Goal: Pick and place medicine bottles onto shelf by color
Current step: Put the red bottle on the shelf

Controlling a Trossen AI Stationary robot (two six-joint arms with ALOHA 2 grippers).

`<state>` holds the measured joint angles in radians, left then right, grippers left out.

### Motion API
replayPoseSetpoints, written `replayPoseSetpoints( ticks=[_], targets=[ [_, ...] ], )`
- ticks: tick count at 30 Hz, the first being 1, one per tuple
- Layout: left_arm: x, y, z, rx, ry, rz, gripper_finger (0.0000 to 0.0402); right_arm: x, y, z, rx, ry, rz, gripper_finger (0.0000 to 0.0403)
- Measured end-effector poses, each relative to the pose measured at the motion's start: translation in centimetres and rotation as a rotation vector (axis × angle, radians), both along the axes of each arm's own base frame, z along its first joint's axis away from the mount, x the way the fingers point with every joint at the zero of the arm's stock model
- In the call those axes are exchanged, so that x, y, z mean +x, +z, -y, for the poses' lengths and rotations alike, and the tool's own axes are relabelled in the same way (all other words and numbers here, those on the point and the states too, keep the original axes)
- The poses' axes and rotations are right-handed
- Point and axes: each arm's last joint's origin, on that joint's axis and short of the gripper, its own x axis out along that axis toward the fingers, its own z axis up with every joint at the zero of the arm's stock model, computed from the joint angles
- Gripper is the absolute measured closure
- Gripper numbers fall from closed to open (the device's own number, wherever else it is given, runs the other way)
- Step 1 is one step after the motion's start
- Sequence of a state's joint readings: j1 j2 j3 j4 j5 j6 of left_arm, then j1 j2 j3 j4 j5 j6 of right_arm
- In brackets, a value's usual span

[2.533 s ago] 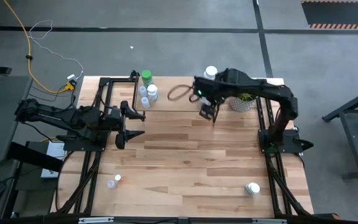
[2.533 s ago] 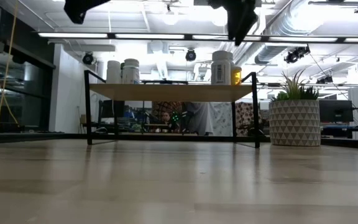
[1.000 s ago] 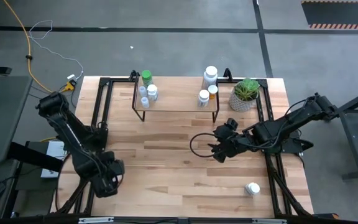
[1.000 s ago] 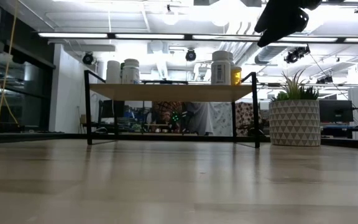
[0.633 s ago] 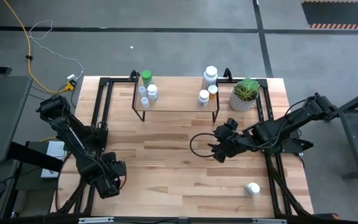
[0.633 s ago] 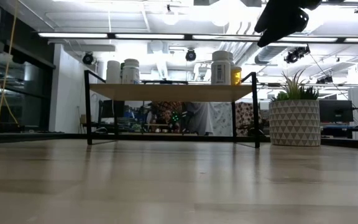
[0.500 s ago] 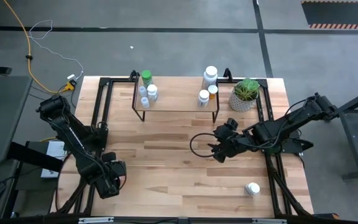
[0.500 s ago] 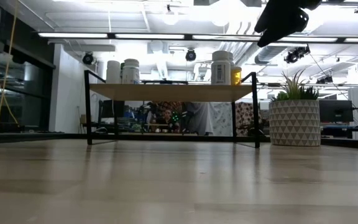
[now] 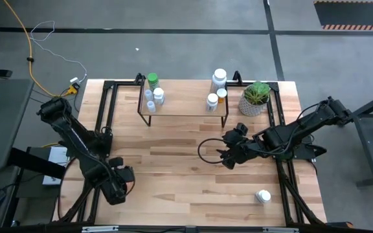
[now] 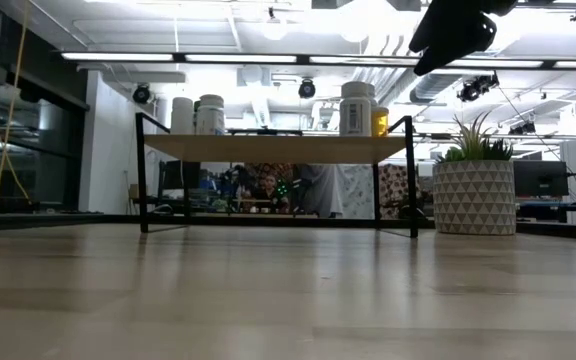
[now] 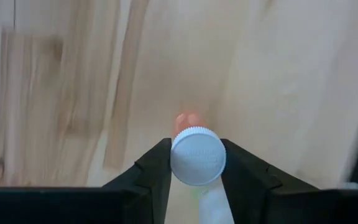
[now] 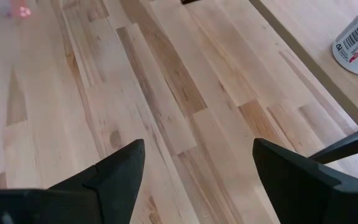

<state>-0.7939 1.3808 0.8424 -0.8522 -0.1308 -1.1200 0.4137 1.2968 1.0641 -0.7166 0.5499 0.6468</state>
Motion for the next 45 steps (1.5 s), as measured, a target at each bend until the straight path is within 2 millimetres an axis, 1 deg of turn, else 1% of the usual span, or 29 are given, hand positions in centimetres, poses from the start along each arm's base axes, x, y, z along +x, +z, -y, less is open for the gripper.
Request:
replayPoseSetpoints(
  ticks=[4, 8, 12, 16, 18, 20, 23, 25, 28, 31, 35, 37, 41, 45],
  targets=[
    [2.3, 3.6, -1.3, -0.019, -0.051, 0.088, 0.0288, 0.0, 0.0, 0.0, 0.0, 0.0, 0.001, 0.0112],
    [5.2, 8.2, -3.9, 0.012, -0.104, 0.176, 0.0293, 0.0, 0.0, 0.0, 0.001, 0.0, 0.003, 0.0112],
    [7.5, 12.4, -7.9, 0.098, -0.131, 0.276, 0.0292, 0.0, 0.0, 0.0, 0.001, 0.0, 0.004, 0.0112],
    [8.8, 15.9, -12.7, 0.232, -0.108, 0.362, 0.0291, 0.0, 0.0, 0.0, 0.001, 0.0, 0.004, 0.0112],
    [9.1, 17.1, -15.2, 0.288, -0.063, 0.383, 0.0291, 0.0, 0.0, 0.0, 0.001, -0.001, 0.004, 0.0112],
    [9.4, 17.8, -17.7, 0.322, 0.0, 0.386, 0.0291, 0.0, 0.0, 0.0, 0.001, 0.0, 0.004, 0.0112],
    [9.6, 18.3, -21.1, 0.324, 0.074, 0.374, 0.0291, 0.0, 0.0, 0.0, 0.001, -0.001, 0.004, 0.0112],
    [9.9, 18.0, -23.1, 0.3, 0.104, 0.355, 0.0291, 0.0, 0.0, 0.0, -0.005, -0.005, 0.007, 0.0112],
    [10.9, 16.8, -25.4, 0.235, 0.137, 0.302, 0.0291, 0.0, 0.0, 0.1, -0.019, -0.016, 0.013, 0.0112],
    [11.9, 15.3, -27.2, 0.197, 0.149, 0.187, 0.029, 0.0, 0.1, 0.1, -0.023, -0.019, 0.015, 0.0112],
    [13.3, 13.6, -28.8, 0.188, 0.158, 0.057, 0.0289, 0.1, 0.1, 0.1, -0.021, -0.021, 0.017, 0.0112],
    [13.9, 13.1, -29.5, 0.2, 0.162, 0.026, 0.0289, 0.1, 0.1, 0.1, -0.021, -0.021, 0.017, 0.0112],
    [14.6, 13.1, -30.1, 0.216, 0.148, 0.016, 0.0289, 0.1, 0.1, 0.1, -0.027, -0.026, 0.02, 0.0112],
    [14.4, 13.2, -30.6, 0.263, 0.157, -0.001, 0.0289, 0.1, 0.1, 0.1, -0.029, -0.025, 0.019, 0.0112]
  ],
)
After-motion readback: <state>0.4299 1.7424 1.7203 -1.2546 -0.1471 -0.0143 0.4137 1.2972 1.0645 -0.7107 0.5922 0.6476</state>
